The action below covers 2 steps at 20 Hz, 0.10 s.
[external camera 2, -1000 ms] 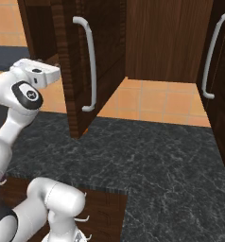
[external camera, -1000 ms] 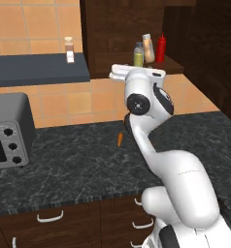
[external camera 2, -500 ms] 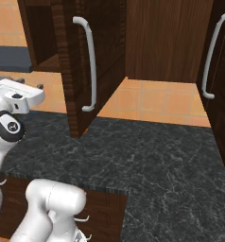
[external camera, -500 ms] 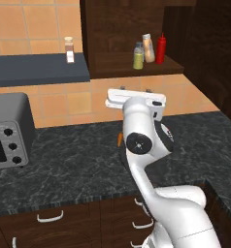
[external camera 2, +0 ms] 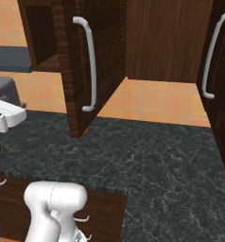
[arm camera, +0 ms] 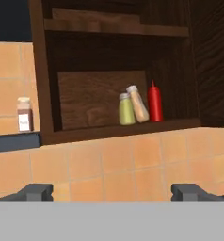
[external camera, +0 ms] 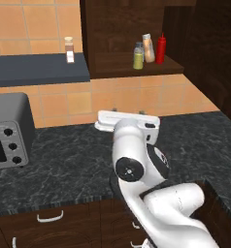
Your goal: Put the shaker and condiment bottle from the counter next to their counterparts in the cabinet.
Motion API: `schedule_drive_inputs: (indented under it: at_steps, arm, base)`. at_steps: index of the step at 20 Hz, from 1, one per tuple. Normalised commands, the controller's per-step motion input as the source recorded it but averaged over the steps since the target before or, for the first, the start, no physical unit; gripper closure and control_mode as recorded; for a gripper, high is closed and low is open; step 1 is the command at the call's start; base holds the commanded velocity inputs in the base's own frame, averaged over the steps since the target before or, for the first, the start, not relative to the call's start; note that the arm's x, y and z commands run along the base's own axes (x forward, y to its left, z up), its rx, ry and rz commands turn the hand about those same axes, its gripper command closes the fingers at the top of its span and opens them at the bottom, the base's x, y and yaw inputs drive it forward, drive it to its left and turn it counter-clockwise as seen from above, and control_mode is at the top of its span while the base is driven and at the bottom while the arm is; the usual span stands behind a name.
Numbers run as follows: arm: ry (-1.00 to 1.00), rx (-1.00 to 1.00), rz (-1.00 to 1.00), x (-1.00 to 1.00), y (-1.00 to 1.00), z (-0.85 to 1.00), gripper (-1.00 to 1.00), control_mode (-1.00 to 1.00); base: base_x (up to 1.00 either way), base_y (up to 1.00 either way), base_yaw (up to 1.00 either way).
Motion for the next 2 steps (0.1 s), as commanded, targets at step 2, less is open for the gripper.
schedule_drive_inputs:
  at_steps: [2]
  arm:
    - [0.0,0.0,0.0,0.0,0.0,0.0,-1.0,-1.0]
  base:
    - [0.0,0.0,0.0]
